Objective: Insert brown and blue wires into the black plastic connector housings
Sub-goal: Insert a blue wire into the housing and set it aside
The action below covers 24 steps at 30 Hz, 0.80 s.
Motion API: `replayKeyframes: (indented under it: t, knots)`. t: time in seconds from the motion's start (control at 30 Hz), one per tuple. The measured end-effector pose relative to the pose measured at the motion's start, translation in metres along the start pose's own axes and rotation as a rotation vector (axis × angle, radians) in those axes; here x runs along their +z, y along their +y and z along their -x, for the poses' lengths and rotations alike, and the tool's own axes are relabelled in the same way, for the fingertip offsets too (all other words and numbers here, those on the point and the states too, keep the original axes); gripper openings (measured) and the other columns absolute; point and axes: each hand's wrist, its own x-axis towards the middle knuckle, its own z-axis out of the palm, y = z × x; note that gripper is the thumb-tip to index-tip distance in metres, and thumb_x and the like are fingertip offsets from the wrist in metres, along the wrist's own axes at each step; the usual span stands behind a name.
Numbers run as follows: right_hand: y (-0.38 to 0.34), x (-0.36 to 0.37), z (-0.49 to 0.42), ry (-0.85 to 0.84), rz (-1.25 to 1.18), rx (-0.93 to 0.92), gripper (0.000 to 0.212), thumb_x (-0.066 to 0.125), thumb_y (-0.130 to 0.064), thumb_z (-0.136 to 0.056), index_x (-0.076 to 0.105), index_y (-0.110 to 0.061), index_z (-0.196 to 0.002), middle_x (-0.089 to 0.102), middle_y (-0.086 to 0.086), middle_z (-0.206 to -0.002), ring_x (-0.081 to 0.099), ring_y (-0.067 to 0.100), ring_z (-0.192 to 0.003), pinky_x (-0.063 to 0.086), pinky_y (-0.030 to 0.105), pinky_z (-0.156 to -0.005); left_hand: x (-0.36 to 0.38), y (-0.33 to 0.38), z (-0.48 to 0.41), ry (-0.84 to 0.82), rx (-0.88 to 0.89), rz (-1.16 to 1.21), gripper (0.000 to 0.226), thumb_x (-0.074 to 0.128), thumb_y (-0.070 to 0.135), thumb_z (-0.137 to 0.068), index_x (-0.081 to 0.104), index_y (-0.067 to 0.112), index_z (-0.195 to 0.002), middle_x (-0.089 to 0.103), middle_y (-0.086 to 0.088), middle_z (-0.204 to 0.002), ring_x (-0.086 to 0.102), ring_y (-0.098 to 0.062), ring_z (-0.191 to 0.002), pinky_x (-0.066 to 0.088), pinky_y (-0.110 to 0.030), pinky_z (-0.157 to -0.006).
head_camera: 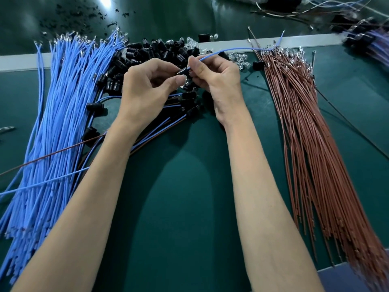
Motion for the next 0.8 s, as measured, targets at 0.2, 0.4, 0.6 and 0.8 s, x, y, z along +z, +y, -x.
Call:
replayKeyframes:
  t: [0.2,0.4,0.6,0.8]
  knots:
    - [0.0000,0.0004,-0.0004,-0.016,0.013,-0.027,0.018,0.070,-0.001,-0.083,0.066,-0.012,-0.069,0.065,0.000,-0.064,0.060,0.010,-0.062,0.052,0.021,-0.064,0.0008,0.0008,0.0006,-0.007,0.011,-0.024,0.016,0.076,0.017,-0.080,0.066,0.013,-0.092,0.066,0.008,-0.080,0.062,0.003,-0.069,0.050,-0.016,-0.071]
    - [0.0014,0.0037,-0.0006,0.057,0.023,-0.047,0.016,0.070,-0.004,-0.084,0.064,-0.012,-0.072,0.065,-0.003,-0.064,0.060,0.007,-0.060,0.050,0.019,-0.061,0.0024,0.0016,0.0028,0.001,-0.005,0.042,0.015,0.074,0.016,-0.082,0.066,0.012,-0.093,0.069,0.003,-0.082,0.069,-0.012,-0.079,0.056,-0.027,-0.079]
    - [0.0028,0.0048,-0.0001,0.055,0.093,-0.073,0.018,0.070,-0.003,-0.083,0.065,-0.014,-0.070,0.065,0.001,-0.067,0.060,0.010,-0.063,0.051,0.022,-0.065,0.0033,-0.0018,0.0025,0.008,-0.006,0.048,0.011,0.074,0.016,-0.082,0.066,0.014,-0.089,0.069,0.000,-0.082,0.071,-0.022,-0.085,0.057,-0.033,-0.081]
    - [0.0043,0.0048,-0.0023,0.040,0.217,-0.100,0.021,0.072,-0.001,-0.080,0.065,-0.016,-0.067,0.064,0.001,-0.066,0.059,0.016,-0.065,0.053,0.030,-0.067,0.0050,-0.0057,0.0027,0.027,0.009,0.020,0.012,0.075,0.015,-0.080,0.067,0.014,-0.089,0.068,0.004,-0.078,0.070,-0.019,-0.079,0.056,-0.025,-0.074]
